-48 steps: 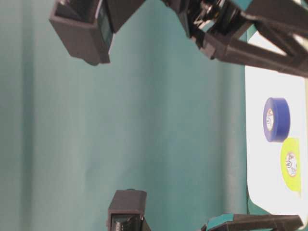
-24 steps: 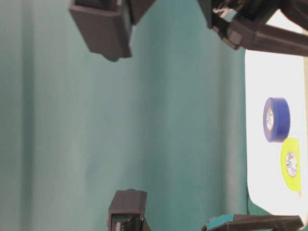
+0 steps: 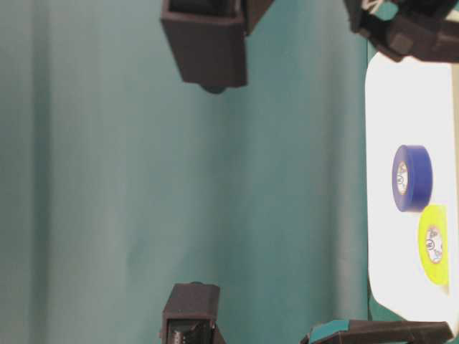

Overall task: Put the tape alternately from left to right into the white case.
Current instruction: 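Move the right gripper to the black roll and grasp it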

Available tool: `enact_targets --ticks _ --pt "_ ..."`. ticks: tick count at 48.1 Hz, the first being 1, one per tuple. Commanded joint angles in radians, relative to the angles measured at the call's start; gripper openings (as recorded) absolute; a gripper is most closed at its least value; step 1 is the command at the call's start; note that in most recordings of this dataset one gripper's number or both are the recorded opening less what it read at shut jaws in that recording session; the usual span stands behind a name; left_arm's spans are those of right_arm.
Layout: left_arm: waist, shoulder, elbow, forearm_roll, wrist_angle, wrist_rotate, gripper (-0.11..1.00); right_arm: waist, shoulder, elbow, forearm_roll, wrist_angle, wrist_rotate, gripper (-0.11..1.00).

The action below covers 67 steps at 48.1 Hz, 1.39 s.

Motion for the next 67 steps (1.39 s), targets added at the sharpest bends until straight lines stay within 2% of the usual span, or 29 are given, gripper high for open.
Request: enact_targets --ticks 1,34,58,62,67 --pt "-0.003 -0.018 -0.009 -0.002 -0.003 -0.002 0.77 0.006 0.0 -0.029 -0.002 -0.003 0.006 0.65" --pt "-0.003 -0.018 -0.009 -0.002 -0.003 -0.002 0.77 0.0 0.095 -0.063 -0.002 -0.002 0.014 0.65" --pt "-0.005 -0.018 -0.006 -0.002 -0.003 -0.002 0.77 -0.003 0.097 -0.067 -0.003 -0.002 0.014 0.64" --pt "-0.003 -0.018 -0.006 -0.002 -0.003 -0.002 0.77 -0.003 0.089 -0.069 -0.002 -0.002 0.014 0.58" --pt "-0.005 -0.02 -0.005 -0.002 -0.002 -0.002 0.77 -0.003 0.071 -0.069 -0.002 -0.002 0.014 0.3"
